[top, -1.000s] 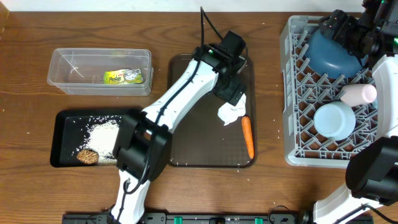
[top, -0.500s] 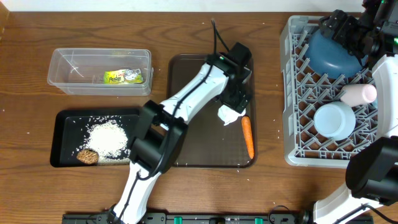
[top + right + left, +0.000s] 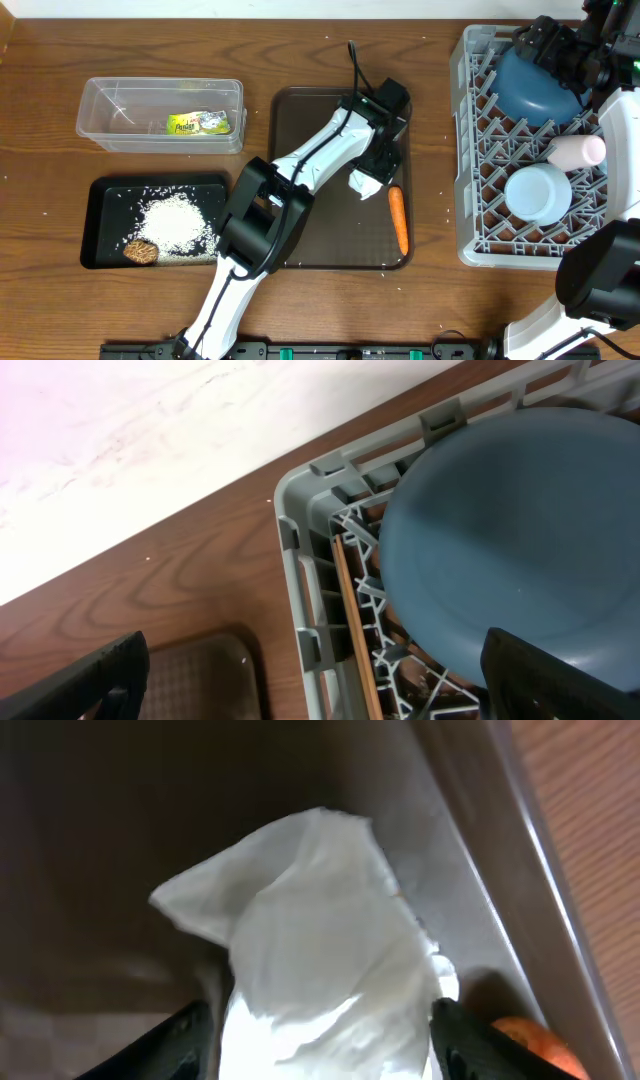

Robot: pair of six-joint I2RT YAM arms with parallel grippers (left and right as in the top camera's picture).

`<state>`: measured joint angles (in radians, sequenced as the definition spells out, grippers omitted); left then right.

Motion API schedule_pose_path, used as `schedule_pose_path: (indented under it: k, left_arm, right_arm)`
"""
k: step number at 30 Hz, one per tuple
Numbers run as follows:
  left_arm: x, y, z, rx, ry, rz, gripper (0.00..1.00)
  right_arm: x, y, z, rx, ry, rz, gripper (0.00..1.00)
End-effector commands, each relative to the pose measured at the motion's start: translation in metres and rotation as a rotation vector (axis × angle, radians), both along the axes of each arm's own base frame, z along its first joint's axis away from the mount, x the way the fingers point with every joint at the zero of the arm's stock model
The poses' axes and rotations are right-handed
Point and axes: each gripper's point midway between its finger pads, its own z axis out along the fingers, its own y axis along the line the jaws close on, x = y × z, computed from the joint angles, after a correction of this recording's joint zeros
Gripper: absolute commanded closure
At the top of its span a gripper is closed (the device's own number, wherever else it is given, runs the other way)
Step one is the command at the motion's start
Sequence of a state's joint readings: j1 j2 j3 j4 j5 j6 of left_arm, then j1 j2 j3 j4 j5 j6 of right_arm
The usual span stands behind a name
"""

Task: Sort waste into correct bins and load items into the dishwasher rack
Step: 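Reach the left gripper to the white tissue and grip it, then carry the tissue left and release it into the clear bin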

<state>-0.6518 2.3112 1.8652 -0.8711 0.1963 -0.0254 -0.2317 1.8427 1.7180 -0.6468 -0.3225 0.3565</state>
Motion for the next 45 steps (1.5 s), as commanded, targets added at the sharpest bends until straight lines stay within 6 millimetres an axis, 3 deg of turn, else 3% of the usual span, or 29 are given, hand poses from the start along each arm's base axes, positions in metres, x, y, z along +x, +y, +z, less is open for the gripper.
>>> schedule_pose_path:
  k: [1,3,6,16,19,23,26,29,34,37,40,42,45]
  left_arm:
    - [0.001,0.001,-0.006,0.007,0.0,0.001,0.36]
    - [0.0,0.002,-0.008,0.009,0.003,0.001,0.47]
    - [-0.002,0.003,-0.009,0.013,0.009,0.005,0.55]
    - [-0.006,0.006,-0.018,0.023,0.027,0.026,0.51]
    - [-0.009,0.008,-0.024,0.028,0.033,0.026,0.63]
    - [-0.004,0.011,-0.024,0.047,0.009,0.031,0.9]
    - [-0.001,0.014,-0.024,0.065,-0.003,0.061,0.94]
    - [0.002,0.012,-0.018,0.058,-0.009,0.073,0.94]
    - [0.017,0.011,0.019,0.013,-0.073,0.1,0.94]
    - [0.043,0.037,0.054,0.025,-0.174,0.273,0.94]
    - [0.072,0.076,0.09,0.016,-0.268,0.455,0.94]
    - [0.092,0.109,0.114,-0.023,-0.312,0.574,0.94]
    - [0.117,0.166,0.135,-0.069,-0.346,0.786,0.94]
  right_arm:
    - [-0.002,-0.007,0.002,0.008,-0.004,-0.016,0.01]
    - [-0.002,-0.007,0.002,0.008,-0.004,-0.016,0.01]
    - [-0.002,-0.007,0.002,0.008,-0.004,-0.016,0.01]
    - [-0.002,-0.007,0.002,0.008,-0.004,-0.016,0.01]
    - [-0.002,-0.007,0.002,0.008,-0.004,-0.016,0.01]
    - [-0.002,-0.007,0.002,0.008,-0.004,-0.016,0.01]
    - [-0.002,-0.007,0.002,0.008,-0.004,-0.016,0.01]
    - [-0.002,-0.007,0.002,0.008,-0.004,-0.016,0.01]
    - [-0.002,-0.007,0.002,0.008,-0.004,-0.016,0.01]
    - [-0.002,-0.007,0.002,0.008,-0.004,-0.016,0.01]
    - [-0.002,-0.007,0.002,0.008,-0.004,-0.016,0.01]
    - [-0.002,-0.007,0.002,0.008,-0.004,-0.016,0.01]
    - [-0.002,-0.007,0.002,0.008,-0.004,-0.016,0.01]
